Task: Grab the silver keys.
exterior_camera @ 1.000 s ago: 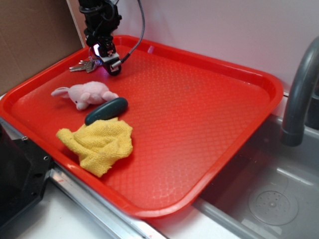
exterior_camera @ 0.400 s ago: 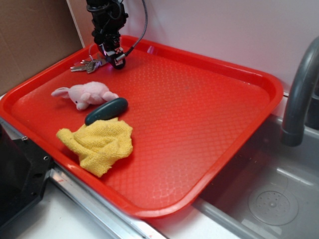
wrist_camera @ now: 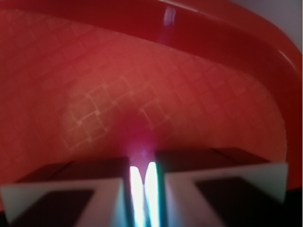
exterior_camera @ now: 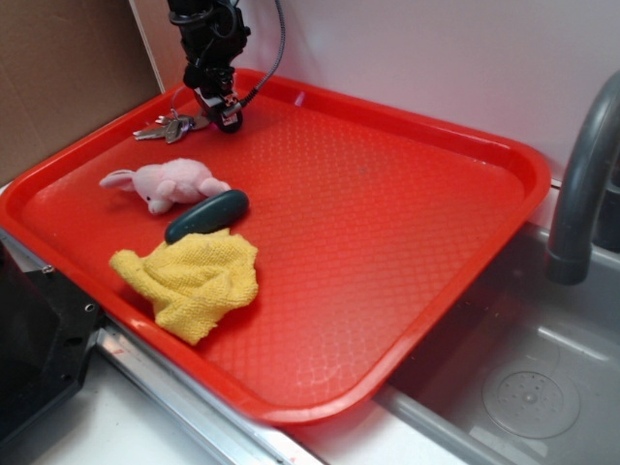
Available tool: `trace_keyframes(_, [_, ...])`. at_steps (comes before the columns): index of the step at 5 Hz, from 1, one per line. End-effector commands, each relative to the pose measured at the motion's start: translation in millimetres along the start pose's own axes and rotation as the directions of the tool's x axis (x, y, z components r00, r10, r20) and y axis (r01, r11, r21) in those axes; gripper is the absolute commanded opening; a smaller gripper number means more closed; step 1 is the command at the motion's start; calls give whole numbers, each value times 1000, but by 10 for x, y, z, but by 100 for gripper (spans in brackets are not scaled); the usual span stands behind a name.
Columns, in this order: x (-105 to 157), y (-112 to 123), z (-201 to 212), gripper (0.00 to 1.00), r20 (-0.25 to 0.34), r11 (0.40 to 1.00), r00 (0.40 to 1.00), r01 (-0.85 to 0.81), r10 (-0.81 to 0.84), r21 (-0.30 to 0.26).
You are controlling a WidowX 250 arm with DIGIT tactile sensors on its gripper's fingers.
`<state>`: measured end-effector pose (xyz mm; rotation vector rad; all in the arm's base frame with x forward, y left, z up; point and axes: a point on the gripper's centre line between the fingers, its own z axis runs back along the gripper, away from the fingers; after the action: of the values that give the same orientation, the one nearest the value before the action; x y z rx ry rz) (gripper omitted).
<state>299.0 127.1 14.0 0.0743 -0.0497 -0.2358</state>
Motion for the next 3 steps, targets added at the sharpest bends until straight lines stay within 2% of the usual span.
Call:
trace_keyframes(1, [24,62,123,0,12,999,1000,-12,12,33])
trace_keyframes(3, [-7,66,220,0,5,998,999,-32,32,50])
